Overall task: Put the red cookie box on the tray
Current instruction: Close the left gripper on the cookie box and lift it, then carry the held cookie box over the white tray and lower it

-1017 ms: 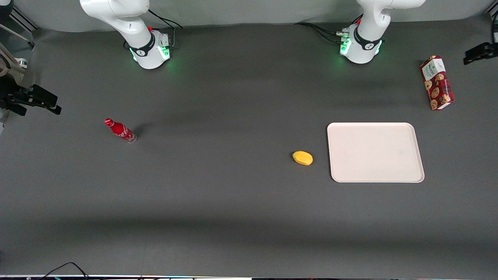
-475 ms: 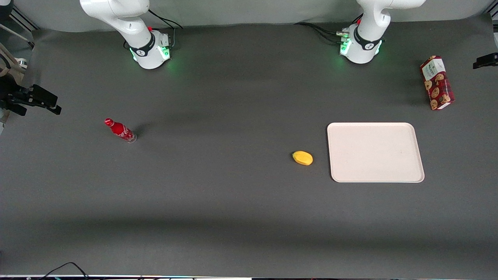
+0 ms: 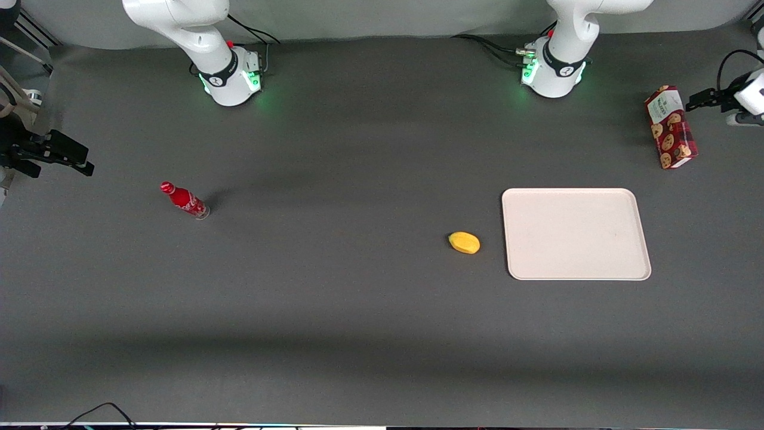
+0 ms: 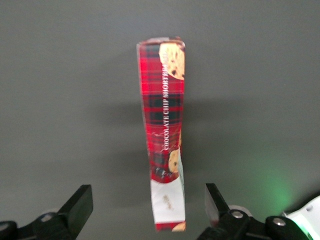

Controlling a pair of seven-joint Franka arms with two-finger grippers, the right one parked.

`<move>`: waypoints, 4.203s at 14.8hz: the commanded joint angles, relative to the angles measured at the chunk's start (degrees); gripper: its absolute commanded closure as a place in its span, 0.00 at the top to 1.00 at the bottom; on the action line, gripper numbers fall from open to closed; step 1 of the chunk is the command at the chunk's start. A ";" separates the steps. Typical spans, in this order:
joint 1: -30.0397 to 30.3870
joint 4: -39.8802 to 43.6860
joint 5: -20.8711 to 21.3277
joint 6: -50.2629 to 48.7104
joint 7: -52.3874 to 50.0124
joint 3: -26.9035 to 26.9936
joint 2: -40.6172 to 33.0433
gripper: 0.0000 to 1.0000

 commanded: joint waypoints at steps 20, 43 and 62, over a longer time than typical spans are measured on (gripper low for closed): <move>-0.86 -11.62 5.34 27.00 0.47 10.18 7.43 0.00; -1.39 47.33 -16.98 -36.60 -3.28 -24.08 13.49 0.00; -0.33 38.44 -26.39 -19.96 -31.43 -39.74 32.06 0.00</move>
